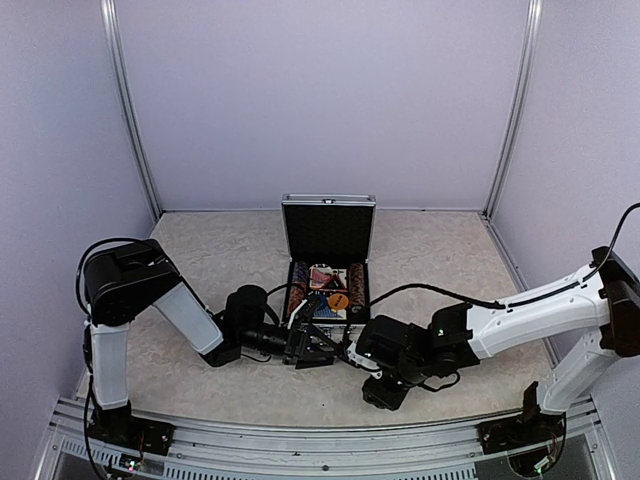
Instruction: Pack up texas hold em set
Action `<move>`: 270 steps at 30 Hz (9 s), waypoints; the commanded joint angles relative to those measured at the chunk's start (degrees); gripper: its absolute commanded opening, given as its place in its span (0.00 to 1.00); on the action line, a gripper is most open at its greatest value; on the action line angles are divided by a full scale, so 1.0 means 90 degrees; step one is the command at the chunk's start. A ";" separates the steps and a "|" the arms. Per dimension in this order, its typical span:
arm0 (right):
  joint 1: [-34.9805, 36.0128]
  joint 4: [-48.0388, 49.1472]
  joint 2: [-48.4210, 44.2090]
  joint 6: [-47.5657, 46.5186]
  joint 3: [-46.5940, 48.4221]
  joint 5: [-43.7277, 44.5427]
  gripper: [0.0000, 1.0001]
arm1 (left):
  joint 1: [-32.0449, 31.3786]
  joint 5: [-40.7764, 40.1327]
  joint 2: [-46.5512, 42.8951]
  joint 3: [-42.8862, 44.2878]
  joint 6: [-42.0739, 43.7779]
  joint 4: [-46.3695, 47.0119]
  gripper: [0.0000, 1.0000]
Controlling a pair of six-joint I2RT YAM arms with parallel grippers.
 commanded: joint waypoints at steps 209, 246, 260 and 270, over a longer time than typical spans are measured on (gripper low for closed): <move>-0.0588 0.0181 -0.3533 0.0116 -0.0923 0.1567 1.00 | -0.0813 -0.5227 0.1063 0.6823 0.9917 -0.9898 0.00; -0.0586 0.0084 -0.3187 0.0289 -0.0752 0.1203 1.00 | -0.0720 -0.5894 0.0411 0.6443 0.9537 -0.9330 0.83; -0.0274 -0.0600 -0.1915 0.1874 -0.0488 0.0422 1.00 | -0.0674 -0.6684 -0.1091 0.5190 0.7326 -0.9196 0.99; 0.0260 -0.0341 -0.0521 0.2133 -0.0414 0.0982 0.95 | -0.0300 -0.6597 -0.1841 0.3808 0.4376 -0.9315 0.99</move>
